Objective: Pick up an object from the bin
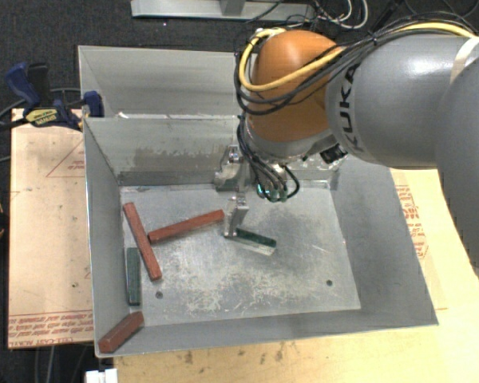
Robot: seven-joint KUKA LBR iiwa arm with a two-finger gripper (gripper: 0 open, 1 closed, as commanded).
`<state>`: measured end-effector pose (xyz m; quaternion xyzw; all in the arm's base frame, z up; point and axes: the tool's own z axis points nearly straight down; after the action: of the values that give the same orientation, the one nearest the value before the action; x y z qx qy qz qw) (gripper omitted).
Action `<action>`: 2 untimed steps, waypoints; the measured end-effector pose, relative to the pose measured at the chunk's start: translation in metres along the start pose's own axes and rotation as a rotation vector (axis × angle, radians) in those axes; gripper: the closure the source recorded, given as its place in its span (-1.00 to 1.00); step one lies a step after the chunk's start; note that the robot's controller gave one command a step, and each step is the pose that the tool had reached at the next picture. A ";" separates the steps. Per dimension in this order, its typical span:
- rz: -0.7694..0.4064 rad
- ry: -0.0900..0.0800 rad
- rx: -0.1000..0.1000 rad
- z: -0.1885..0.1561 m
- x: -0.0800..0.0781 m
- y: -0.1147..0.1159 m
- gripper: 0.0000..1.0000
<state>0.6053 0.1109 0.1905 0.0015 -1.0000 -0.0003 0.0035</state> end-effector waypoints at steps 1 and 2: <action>0.002 -0.008 -0.001 -0.005 -0.002 0.000 -1.00; -0.010 -0.016 -0.002 0.042 -0.002 -0.008 -1.00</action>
Offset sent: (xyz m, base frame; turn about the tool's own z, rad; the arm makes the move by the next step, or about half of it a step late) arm -0.0030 -0.0210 -0.1205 -0.0272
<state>0.6071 0.1032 0.1486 0.0062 -1.0000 -0.0012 -0.0043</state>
